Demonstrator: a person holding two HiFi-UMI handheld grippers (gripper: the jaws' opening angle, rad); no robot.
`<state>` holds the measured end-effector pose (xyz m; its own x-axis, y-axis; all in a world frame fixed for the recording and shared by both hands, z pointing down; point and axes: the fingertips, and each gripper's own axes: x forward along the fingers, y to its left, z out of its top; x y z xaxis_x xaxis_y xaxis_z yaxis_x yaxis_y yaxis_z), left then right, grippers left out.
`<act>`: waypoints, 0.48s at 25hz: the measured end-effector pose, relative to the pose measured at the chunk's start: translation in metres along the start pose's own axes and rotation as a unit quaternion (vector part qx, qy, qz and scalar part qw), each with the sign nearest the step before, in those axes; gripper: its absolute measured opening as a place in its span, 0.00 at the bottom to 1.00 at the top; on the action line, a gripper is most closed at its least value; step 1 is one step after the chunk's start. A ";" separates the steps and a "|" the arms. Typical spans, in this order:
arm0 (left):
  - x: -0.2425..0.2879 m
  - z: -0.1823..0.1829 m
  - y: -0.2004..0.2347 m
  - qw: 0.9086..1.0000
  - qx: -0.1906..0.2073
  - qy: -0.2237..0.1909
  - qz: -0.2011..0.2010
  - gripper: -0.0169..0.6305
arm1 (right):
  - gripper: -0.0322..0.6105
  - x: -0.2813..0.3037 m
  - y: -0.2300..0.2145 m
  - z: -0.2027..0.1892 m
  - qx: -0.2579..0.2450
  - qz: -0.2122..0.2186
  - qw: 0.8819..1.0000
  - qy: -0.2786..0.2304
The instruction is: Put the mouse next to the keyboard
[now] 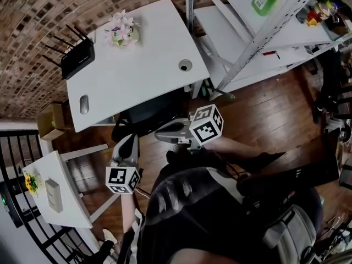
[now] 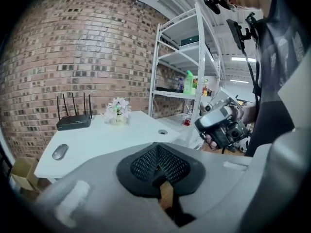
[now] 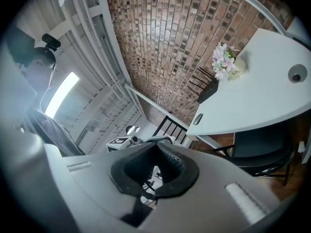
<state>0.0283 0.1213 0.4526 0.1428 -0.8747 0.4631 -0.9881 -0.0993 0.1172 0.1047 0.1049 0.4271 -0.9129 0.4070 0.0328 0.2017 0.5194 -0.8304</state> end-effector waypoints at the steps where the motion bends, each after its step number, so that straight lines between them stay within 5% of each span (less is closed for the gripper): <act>1: -0.003 -0.004 -0.001 1.000 -0.001 0.006 0.006 0.03 | 0.05 0.002 0.004 -0.003 -0.003 -0.001 1.000 0.000; 9: -0.052 -0.042 -0.006 1.000 -0.004 0.010 -0.010 0.03 | 0.05 0.037 0.036 -0.036 -0.013 -0.024 0.999 -0.020; 12: -0.088 -0.068 0.005 0.999 -0.033 0.008 -0.003 0.03 | 0.05 0.072 0.064 -0.062 -0.013 -0.018 1.000 -0.016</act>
<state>0.0146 0.2306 0.4724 0.1510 -0.8664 0.4760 -0.9812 -0.0729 0.1786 0.0740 0.2135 0.4112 -0.9304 0.3638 0.0444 0.1776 0.5534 -0.8138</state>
